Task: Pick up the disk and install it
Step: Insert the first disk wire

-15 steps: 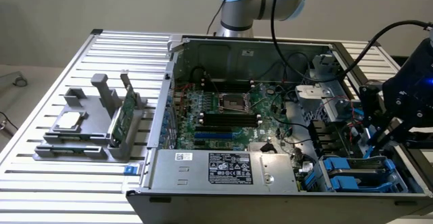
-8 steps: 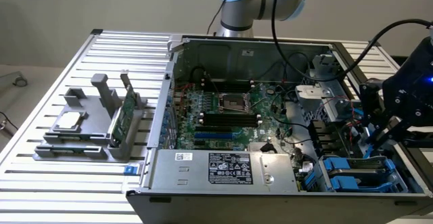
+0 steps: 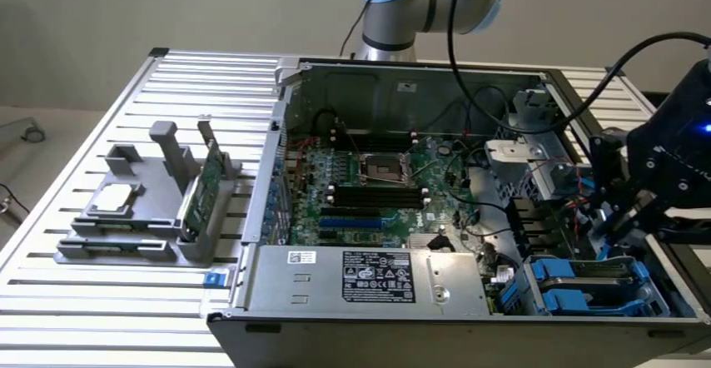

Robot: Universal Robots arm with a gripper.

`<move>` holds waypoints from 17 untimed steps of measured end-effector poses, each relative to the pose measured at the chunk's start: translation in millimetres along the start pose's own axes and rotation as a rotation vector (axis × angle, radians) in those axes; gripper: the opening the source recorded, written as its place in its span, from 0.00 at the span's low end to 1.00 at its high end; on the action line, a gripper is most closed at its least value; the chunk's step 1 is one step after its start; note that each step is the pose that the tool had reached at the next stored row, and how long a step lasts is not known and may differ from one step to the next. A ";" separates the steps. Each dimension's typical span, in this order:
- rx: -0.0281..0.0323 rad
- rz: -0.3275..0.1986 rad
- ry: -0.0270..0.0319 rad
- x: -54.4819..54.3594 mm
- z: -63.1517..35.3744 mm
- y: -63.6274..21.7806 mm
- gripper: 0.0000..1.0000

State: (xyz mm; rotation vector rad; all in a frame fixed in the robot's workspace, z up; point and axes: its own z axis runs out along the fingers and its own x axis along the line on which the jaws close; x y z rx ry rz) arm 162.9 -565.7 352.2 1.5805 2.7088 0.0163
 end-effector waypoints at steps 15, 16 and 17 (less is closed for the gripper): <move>0.0232 0.156 0.0028 0.0 0.3 0.0 0.16; 0.0241 0.169 0.0007 0.0 0.4 0.0 0.16; 0.0251 0.182 -0.0016 0.0 0.5 0.0 0.16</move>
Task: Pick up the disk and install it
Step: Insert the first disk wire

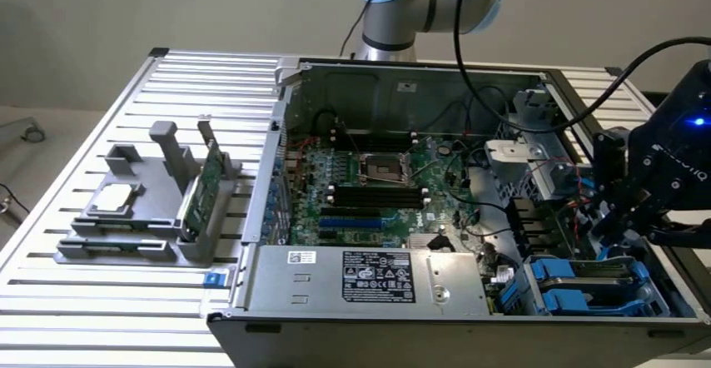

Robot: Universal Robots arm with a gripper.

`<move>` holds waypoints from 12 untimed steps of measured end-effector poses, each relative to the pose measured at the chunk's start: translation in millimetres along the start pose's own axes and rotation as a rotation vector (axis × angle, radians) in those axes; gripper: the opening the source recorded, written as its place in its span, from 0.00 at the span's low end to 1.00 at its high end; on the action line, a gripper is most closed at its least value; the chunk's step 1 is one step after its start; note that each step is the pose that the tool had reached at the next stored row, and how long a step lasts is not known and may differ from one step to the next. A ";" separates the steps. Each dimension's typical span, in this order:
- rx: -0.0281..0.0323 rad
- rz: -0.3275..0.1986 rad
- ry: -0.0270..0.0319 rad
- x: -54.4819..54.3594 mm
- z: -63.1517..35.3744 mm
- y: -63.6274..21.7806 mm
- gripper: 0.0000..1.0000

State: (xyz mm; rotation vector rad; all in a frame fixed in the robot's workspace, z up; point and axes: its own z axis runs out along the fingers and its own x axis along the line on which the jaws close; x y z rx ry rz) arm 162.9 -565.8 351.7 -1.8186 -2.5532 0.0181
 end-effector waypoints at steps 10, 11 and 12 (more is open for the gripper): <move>0.0096 0.116 -0.0292 0.0 0.8 0.0 0.16; 0.0109 0.125 -0.0332 0.0 0.8 0.0 0.16; 0.0122 0.134 -0.0368 0.0 0.9 0.0 0.16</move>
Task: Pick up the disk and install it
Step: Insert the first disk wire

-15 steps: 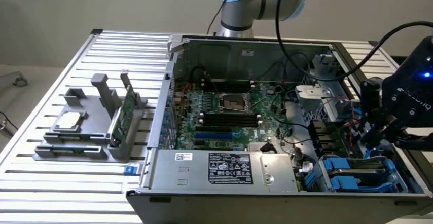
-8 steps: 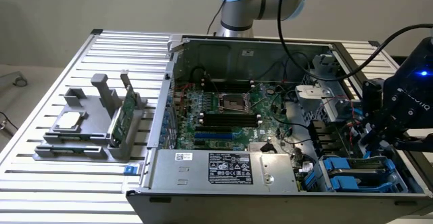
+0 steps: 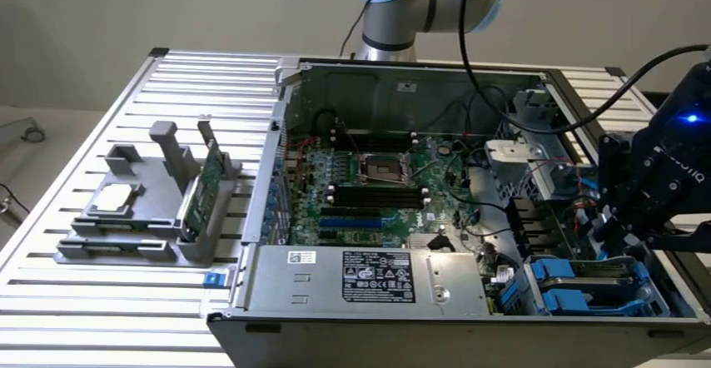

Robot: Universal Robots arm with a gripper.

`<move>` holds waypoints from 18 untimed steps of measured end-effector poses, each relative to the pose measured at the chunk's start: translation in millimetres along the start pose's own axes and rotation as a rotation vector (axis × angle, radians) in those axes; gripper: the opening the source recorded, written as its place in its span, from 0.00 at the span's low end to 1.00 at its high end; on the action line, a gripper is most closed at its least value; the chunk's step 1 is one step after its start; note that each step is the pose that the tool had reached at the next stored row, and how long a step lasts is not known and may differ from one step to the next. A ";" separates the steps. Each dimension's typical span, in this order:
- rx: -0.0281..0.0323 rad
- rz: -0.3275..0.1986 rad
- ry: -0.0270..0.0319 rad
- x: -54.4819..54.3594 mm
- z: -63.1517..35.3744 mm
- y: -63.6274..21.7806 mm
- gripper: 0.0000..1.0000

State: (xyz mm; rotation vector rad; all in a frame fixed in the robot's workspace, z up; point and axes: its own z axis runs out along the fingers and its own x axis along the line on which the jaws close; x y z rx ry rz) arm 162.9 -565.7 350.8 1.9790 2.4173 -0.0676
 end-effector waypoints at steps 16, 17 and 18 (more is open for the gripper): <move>0.0177 0.078 -0.0417 -2.7 6.0 -1.9 0.16; 0.0182 0.082 -0.0429 -2.7 7.4 -2.3 0.16; 0.0185 0.086 -0.0437 -2.6 8.7 -2.9 0.16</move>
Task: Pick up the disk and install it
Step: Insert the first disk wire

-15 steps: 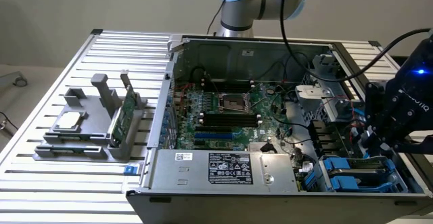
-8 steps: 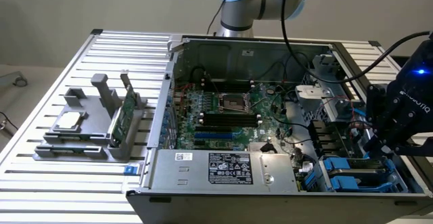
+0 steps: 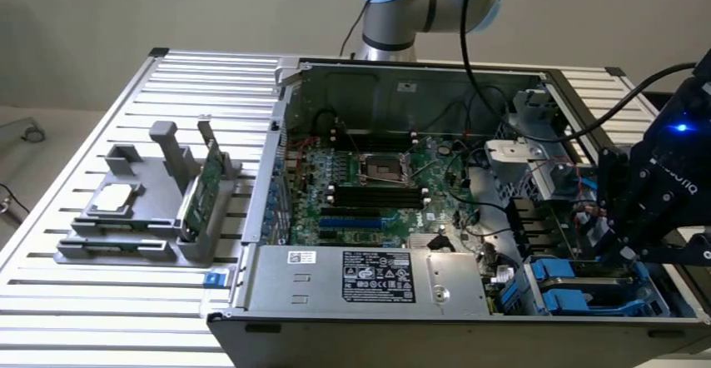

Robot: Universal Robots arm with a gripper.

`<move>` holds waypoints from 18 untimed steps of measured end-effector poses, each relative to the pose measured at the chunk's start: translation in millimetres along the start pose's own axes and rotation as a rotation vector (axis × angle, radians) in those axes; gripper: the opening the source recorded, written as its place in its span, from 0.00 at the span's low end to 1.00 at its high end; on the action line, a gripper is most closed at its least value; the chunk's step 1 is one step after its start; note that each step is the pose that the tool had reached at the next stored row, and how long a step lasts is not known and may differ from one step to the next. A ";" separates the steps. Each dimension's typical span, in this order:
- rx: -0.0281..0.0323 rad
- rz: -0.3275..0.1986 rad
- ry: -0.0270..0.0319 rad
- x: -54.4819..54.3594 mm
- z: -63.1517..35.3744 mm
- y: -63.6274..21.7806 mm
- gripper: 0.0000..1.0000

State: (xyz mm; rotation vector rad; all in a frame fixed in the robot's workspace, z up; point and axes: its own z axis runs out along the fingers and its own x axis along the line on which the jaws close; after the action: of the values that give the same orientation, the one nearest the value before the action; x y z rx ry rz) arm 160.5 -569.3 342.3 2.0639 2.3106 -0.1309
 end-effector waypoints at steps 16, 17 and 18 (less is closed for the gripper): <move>0.0092 0.118 0.0023 -0.2 1.9 -4.1 0.16; 0.0096 0.122 0.0019 -0.2 1.9 -4.1 0.16; 0.0099 0.125 0.0019 -0.2 1.9 -4.1 0.16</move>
State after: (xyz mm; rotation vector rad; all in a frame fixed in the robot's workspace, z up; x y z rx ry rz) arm 156.4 -570.1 340.5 2.2065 2.1785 -0.1363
